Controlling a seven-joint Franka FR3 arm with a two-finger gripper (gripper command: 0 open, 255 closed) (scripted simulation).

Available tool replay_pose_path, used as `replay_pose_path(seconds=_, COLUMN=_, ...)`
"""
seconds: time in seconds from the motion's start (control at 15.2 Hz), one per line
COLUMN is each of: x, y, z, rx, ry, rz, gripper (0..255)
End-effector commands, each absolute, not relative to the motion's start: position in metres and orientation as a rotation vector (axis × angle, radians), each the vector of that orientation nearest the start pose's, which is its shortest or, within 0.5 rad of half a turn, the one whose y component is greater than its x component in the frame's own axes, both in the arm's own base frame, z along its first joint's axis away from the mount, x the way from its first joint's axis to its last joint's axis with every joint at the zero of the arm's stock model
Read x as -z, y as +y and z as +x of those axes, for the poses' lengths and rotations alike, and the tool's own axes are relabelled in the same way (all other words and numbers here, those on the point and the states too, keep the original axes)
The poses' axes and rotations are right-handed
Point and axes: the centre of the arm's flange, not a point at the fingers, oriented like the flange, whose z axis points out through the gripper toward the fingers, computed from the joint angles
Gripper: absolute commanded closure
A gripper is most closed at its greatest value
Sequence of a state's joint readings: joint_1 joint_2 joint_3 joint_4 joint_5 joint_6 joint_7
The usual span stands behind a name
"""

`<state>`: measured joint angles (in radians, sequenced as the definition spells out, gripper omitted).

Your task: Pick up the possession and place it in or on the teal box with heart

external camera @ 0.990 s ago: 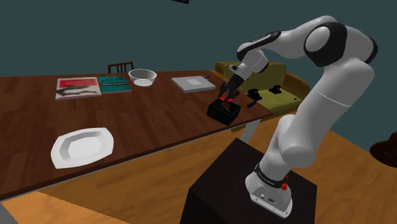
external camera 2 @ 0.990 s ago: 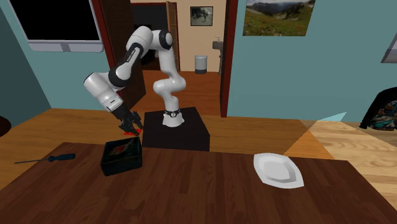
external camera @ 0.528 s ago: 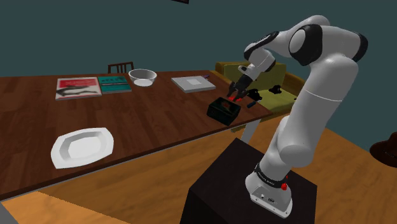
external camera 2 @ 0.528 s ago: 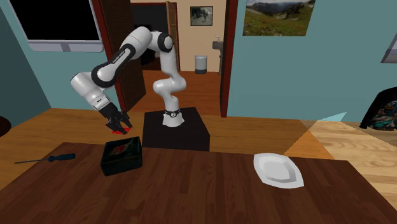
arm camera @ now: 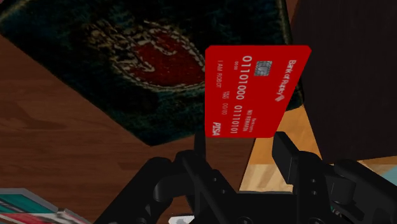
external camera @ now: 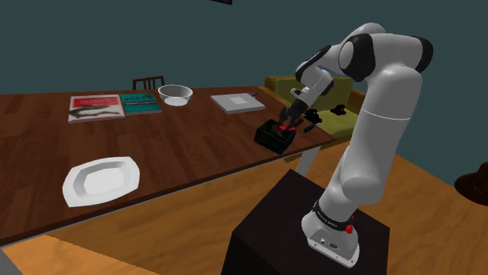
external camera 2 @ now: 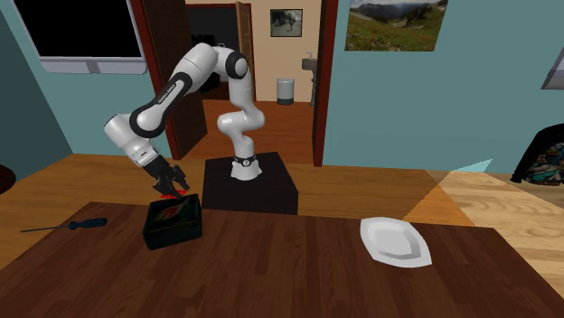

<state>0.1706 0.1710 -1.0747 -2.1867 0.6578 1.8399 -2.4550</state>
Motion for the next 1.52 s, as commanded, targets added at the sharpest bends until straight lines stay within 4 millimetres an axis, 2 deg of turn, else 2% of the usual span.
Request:
replay_pose_path(seconds=0.0, x=-0.319, y=-0.361, z=0.351, rx=0.669, ry=-1.553, rz=-2.243, gripper=255)
replay_pose_path(seconds=0.26, x=-0.296, y=-0.361, z=0.351, rx=0.669, ry=-1.553, rz=-2.243, gripper=255)
replay_pose_path(seconds=0.79, x=-0.296, y=-0.361, z=0.351, rx=0.668, ry=-1.553, rz=-2.243, gripper=255)
replay_pose_path(seconds=0.86, x=-0.296, y=-0.361, z=0.351, rx=0.668, ry=-1.553, rz=-2.243, gripper=0)
replay_pose_path(seconds=1.19, x=-0.296, y=-0.361, z=0.351, rx=0.668, ry=-1.553, rz=-2.243, gripper=0)
replay_pose_path(seconds=1.45, x=-0.338, y=-0.387, z=0.342, rx=0.669, ry=-1.553, rz=-2.243, gripper=0)
